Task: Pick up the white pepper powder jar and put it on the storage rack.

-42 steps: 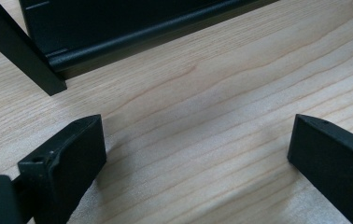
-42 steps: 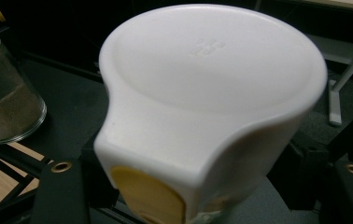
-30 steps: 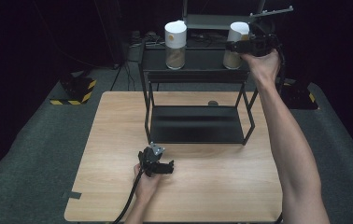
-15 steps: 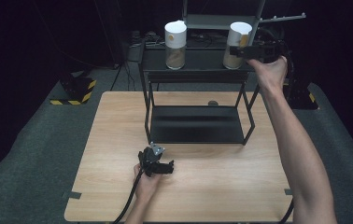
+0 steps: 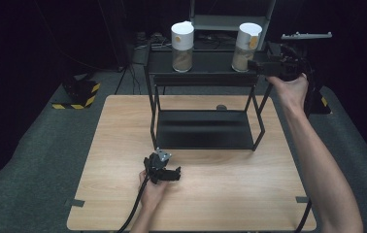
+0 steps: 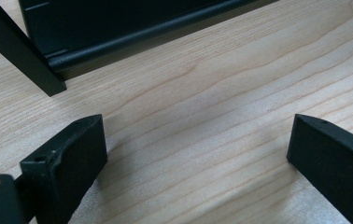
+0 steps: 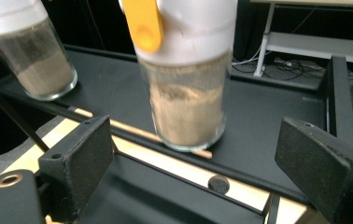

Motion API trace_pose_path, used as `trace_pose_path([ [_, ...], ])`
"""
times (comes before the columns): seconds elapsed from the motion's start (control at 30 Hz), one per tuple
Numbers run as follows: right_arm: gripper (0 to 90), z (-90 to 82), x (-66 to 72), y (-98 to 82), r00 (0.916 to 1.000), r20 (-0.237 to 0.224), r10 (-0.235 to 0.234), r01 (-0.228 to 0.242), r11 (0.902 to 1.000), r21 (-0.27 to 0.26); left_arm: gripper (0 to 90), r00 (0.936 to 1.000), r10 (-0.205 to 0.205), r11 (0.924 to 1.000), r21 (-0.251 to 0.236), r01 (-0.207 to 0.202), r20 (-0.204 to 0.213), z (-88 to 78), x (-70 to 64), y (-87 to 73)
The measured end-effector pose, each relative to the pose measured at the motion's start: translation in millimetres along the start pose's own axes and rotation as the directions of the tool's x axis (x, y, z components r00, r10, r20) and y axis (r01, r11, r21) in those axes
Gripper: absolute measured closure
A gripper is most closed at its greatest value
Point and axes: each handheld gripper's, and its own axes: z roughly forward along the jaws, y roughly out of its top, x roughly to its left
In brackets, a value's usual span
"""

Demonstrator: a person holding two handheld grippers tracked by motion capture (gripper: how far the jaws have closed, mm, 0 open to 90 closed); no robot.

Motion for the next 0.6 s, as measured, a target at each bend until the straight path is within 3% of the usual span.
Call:
trace_pose_path([
  [0.6,11.3,-6.3,-11.0,-28.7,1.0,0.003,0.006,-0.006,1.0,0.0,4.9,1.0,-0.001,1.0,-0.001,0.001,0.0,0.1,0.0,-0.1],
])
